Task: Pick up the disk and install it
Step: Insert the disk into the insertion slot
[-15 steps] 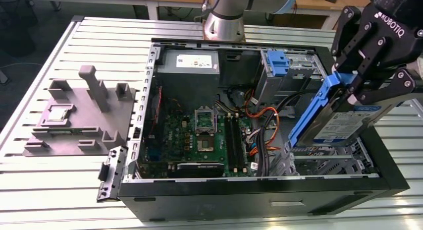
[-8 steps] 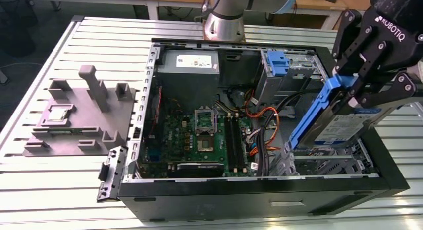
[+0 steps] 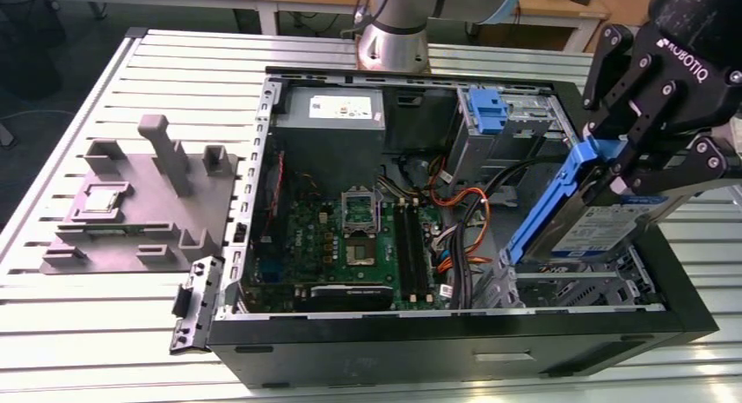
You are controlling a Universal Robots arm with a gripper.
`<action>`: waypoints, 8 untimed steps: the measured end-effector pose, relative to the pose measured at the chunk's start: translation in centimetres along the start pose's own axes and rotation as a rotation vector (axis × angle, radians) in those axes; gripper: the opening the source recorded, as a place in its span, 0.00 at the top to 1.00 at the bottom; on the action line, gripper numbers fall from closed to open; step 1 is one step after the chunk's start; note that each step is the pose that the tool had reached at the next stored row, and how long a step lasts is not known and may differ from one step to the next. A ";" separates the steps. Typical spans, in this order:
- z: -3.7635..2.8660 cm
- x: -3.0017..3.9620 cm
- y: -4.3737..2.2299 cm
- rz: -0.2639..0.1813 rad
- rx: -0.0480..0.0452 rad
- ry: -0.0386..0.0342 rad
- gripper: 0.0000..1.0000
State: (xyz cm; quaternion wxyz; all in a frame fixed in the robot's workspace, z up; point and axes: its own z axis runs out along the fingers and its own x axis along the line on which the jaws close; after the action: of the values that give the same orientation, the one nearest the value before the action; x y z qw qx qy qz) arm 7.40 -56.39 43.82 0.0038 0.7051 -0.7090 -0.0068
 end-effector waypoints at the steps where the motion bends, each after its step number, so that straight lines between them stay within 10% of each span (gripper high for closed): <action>1: 0.05 0.02 -0.01 0.000 0.0000 0.0000 0.64; 8: 0.43 0.17 -0.06 0.000 -0.0001 0.0001 0.64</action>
State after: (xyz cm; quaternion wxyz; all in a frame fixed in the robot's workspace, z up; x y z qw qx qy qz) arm 7.46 -56.57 43.39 0.0039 0.7051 -0.7091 -0.0067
